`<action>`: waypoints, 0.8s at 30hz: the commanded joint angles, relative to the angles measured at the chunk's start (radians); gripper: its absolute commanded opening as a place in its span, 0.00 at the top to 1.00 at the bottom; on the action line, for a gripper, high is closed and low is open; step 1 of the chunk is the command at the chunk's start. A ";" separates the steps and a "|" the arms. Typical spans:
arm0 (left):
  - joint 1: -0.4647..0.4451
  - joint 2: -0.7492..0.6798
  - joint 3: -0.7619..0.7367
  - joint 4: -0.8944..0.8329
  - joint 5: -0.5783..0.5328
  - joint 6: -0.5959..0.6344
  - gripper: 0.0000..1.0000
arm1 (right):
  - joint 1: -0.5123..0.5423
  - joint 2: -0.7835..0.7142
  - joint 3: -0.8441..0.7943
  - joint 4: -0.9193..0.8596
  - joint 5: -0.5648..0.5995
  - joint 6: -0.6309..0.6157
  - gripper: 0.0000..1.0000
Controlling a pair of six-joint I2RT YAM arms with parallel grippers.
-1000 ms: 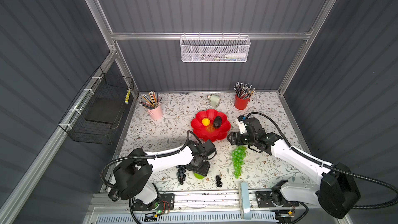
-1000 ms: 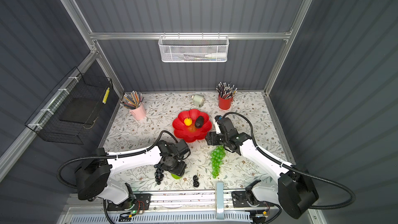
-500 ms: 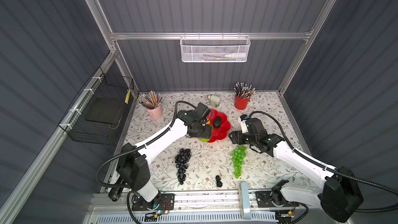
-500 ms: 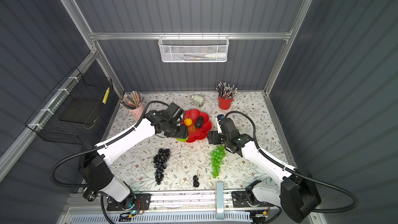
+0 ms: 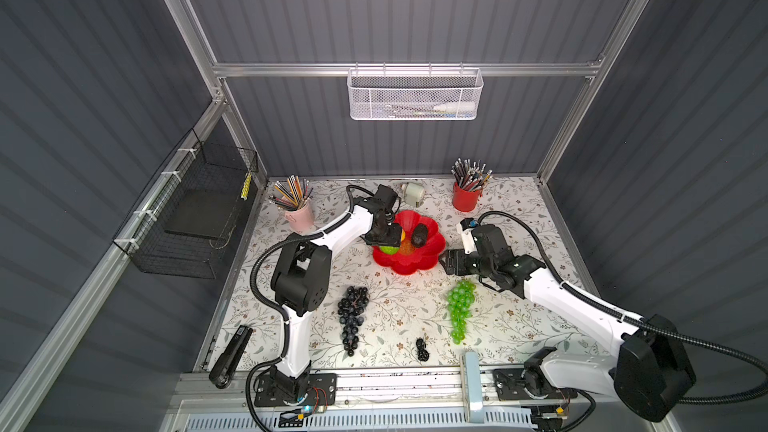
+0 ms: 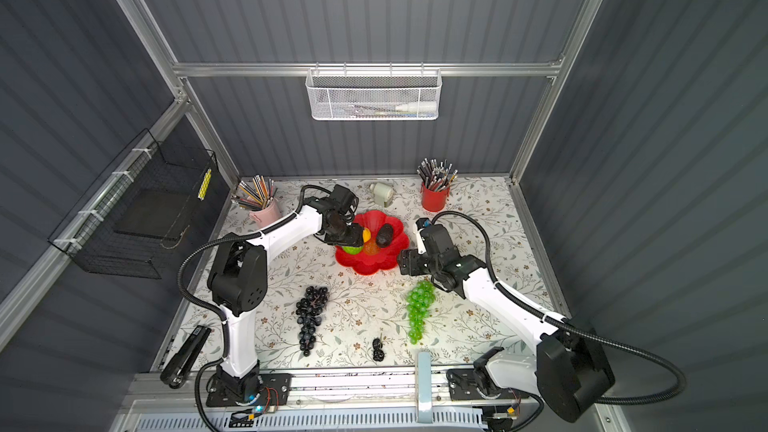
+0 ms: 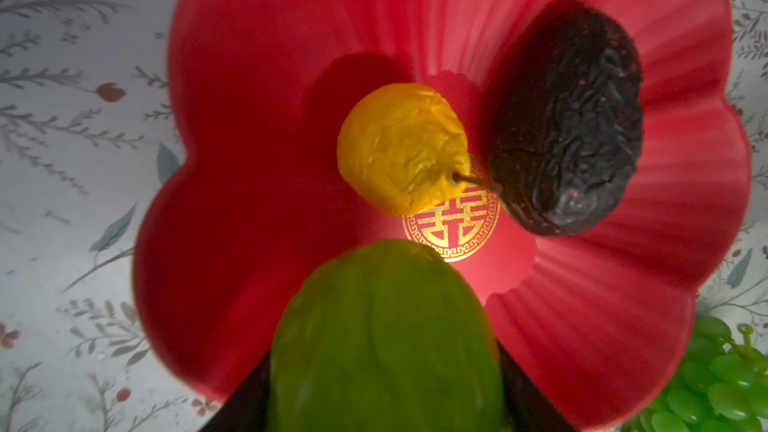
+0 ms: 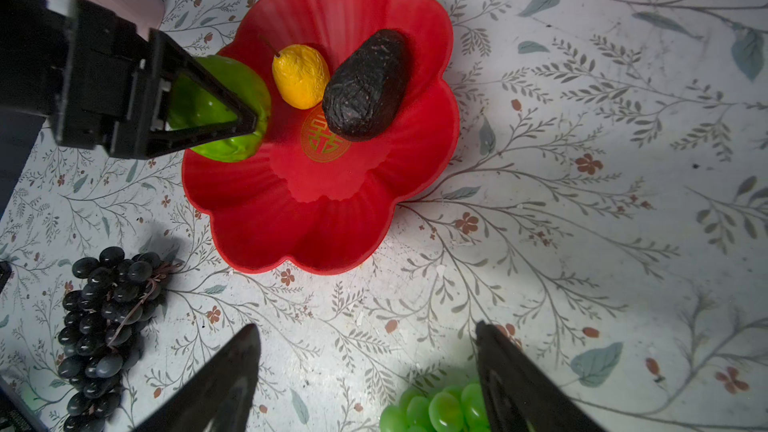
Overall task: Place and organize the fake fruits in the fruit bowl
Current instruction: 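Carry the green fruit into the red bowl with the left gripper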
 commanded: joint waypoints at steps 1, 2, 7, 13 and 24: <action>0.003 0.027 0.006 0.054 0.051 0.033 0.51 | -0.004 -0.016 0.022 -0.034 -0.002 -0.025 0.18; 0.003 0.038 0.009 0.063 0.056 0.030 0.51 | -0.004 -0.016 0.022 -0.037 -0.005 -0.027 0.18; 0.003 0.069 0.018 0.095 0.061 0.026 0.47 | -0.004 -0.033 0.014 -0.048 -0.004 -0.027 0.18; 0.003 0.100 0.028 0.116 0.050 0.033 0.38 | -0.005 -0.029 0.026 -0.065 0.002 -0.043 0.17; 0.002 0.073 0.015 0.113 0.023 0.051 0.14 | -0.004 -0.027 0.031 -0.101 0.026 -0.067 0.16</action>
